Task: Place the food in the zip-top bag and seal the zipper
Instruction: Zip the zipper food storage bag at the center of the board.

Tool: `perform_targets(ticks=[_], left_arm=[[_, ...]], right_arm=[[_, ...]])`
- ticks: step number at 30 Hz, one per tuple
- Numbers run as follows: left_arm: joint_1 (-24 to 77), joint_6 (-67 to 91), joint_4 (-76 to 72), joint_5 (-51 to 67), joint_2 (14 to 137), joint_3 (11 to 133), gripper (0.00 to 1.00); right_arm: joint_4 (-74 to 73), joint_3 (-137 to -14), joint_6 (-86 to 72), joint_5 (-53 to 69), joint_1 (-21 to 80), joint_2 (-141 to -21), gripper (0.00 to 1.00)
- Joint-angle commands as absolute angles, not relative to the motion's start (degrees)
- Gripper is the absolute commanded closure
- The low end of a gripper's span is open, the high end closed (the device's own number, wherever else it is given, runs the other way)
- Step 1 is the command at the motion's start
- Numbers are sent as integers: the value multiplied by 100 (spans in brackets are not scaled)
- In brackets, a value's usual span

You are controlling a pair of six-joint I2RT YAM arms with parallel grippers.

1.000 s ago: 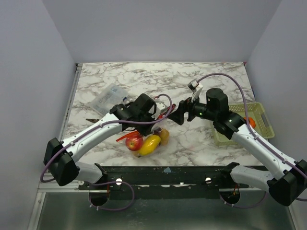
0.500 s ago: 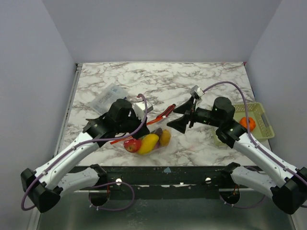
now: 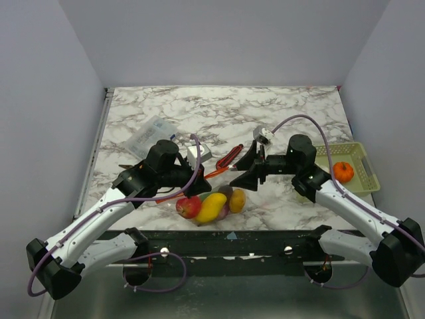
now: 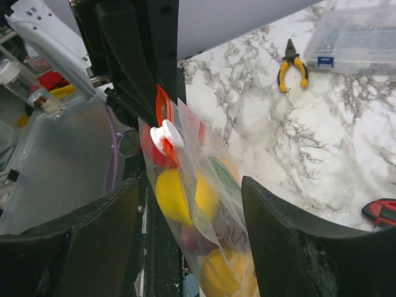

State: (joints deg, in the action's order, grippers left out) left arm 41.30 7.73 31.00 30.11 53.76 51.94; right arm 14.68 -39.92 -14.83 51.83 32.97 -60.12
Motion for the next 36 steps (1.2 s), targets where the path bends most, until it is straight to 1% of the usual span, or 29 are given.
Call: perform_targets(ticks=[1,2,3,4,5,7,8,11,13,14,15,16,17,18,19,20,22,23,24,25,27,28,31,33,36], left_arm=[[4065,652,2841,3315,5307,5270,100],[4049,637,2854,3337,5303,5265,100],[4047,620,2874,3355,5313,5266,100],[4044,601,2903,3372,5329,5272,100],[4045,577,2937,3394,5351,5280,100],[4037,548,2963,3423,5376,5282,100],[4039,546,2972,3436,5381,5292,100],[4028,528,3001,3504,5413,5309,100],[4034,521,2999,3597,5435,5313,100],[4032,522,2996,3640,5443,5313,100],[4032,523,2997,3653,5457,5322,100],[4026,521,3017,3649,5471,5346,100],[4035,519,3031,3641,5492,5373,100],[4032,521,3058,3626,5513,5404,100],[4033,536,3065,3609,5519,5441,100],[4031,576,3061,3575,5541,5482,99],[4031,638,3035,3554,5612,5596,79],[4033,646,3052,3559,5667,5696,73],[4031,650,3049,3585,5731,5773,72],[4031,665,3036,3638,5798,5853,76],[4031,659,3060,3707,5932,5970,95],[4031,659,3060,3699,5959,5993,100],[4028,683,2995,3551,5962,5972,100],[4028,720,2879,3613,6014,5966,89],[4034,793,2750,3841,6171,5994,80]], right_arm=[[1741,-4213,-1462,6267,3273,-6372,42],[1742,-4236,-1431,6337,3275,-6426,50],[1760,-4250,-1432,6347,3275,-6465,56],[1847,-4239,-1462,6321,3276,-6479,57],[2012,-4208,-1588,6291,3270,-6491,55],[2234,-4170,-1721,6203,3271,-6478,44],[2232,-4177,-1721,6164,3276,-6477,42],[2256,-4226,-1741,6141,3278,-6497,39],[2381,-4272,-1847,6260,3276,-6563,39],[2438,-4300,-1900,6315,3275,-6627,43],[2464,-4328,-1905,6363,3272,-6678,49],[2487,-4343,-1899,6415,3277,-6735,59],[2511,-4375,-1901,6463,3272,-6785,74],[2525,-4377,-1916,6526,3278,-6806,96],[2532,-4376,-1959,6468,3274,-6797,100],[2543,-4333,-2006,6355,3275,-6767,100],[2842,-4186,-2196,6363,3268,-6707,100],[3029,-4103,-2339,6361,3273,-6677,100],[3219,-4038,-2460,6355,3272,-6649,100],[3263,-4013,-2533,6358,3273,-6639,100],[3105,-4033,-2499,6339,3274,-6586,100],[2949,-4052,-2449,6339,3278,-6561,100],[2394,-4059,-2186,6208,3274,-6438,100],[2348,-4019,-2207,6107,3274,-6335,100],[2565,-3973,-2398,6106,3277,-6334,100]])
